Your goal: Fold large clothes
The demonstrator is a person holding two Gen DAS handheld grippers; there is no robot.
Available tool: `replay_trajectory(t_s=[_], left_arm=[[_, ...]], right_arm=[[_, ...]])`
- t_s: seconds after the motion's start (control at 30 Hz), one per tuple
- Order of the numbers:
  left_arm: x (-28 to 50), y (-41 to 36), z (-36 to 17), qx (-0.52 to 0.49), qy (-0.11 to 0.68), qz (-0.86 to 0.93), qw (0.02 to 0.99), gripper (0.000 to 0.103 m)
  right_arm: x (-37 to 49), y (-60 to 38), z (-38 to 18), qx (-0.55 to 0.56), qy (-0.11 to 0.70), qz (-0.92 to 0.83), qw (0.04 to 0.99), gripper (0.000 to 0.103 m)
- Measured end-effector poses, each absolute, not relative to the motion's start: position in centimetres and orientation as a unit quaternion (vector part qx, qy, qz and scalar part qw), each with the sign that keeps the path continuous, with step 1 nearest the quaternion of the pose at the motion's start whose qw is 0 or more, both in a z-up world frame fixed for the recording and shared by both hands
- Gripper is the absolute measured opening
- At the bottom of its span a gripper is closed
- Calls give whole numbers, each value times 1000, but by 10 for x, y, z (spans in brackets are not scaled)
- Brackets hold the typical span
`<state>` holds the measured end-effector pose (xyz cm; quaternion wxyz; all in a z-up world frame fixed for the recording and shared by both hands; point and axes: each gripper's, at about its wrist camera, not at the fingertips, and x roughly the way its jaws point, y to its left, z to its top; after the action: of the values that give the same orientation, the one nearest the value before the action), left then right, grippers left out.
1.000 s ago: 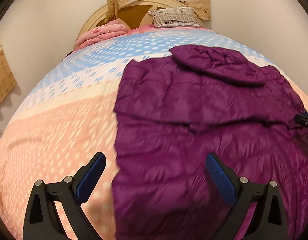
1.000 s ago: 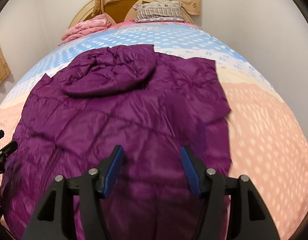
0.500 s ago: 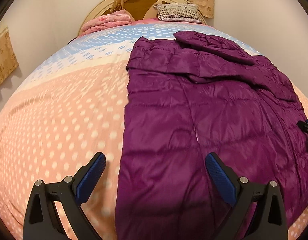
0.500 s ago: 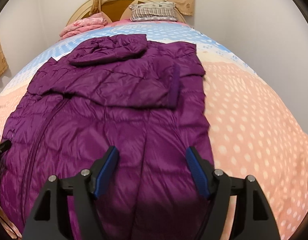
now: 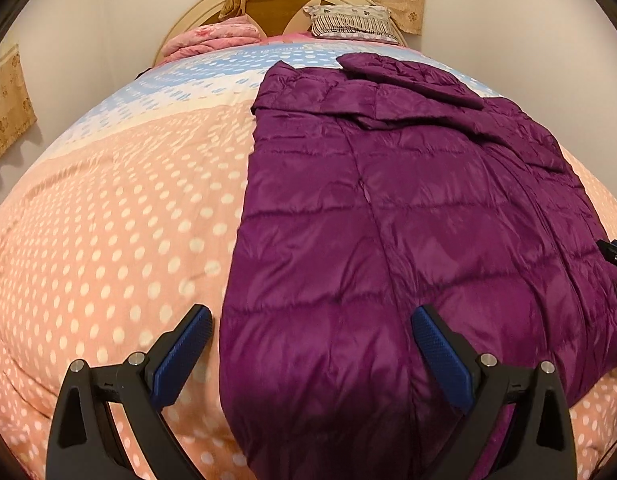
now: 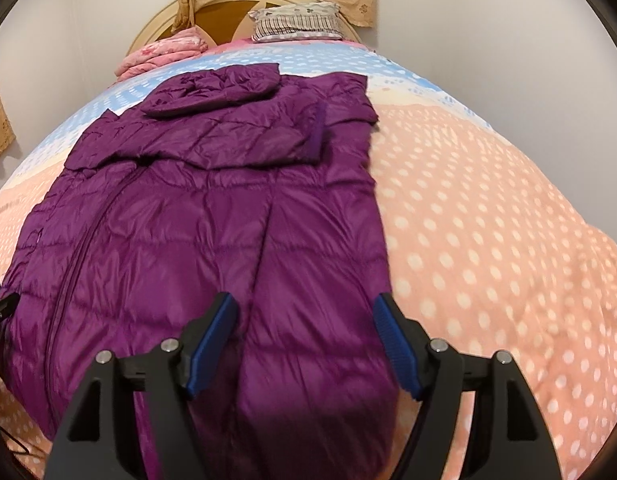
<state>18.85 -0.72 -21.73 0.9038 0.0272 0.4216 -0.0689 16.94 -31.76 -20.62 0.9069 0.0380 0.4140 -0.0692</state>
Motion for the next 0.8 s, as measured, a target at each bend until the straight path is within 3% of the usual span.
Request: replay_trajectory(t_s=[0.13, 0.6, 0.7, 0.8], left_arm=[[180, -6, -219, 31, 422, -73, 903, 100], [157, -1, -219, 18, 430, -92, 898, 100], [151, 1, -219, 16, 433, -101, 896, 97], [148, 1, -218, 12, 435, -107, 894, 91]], right_arm=[[152, -326, -211, 47, 418, -73, 904, 80], [105, -321, -222, 61, 432, -72, 897, 80], [99, -314, -225, 61, 442, -60, 893, 76], [96, -314, -233, 78, 462, -39, 883, 64]])
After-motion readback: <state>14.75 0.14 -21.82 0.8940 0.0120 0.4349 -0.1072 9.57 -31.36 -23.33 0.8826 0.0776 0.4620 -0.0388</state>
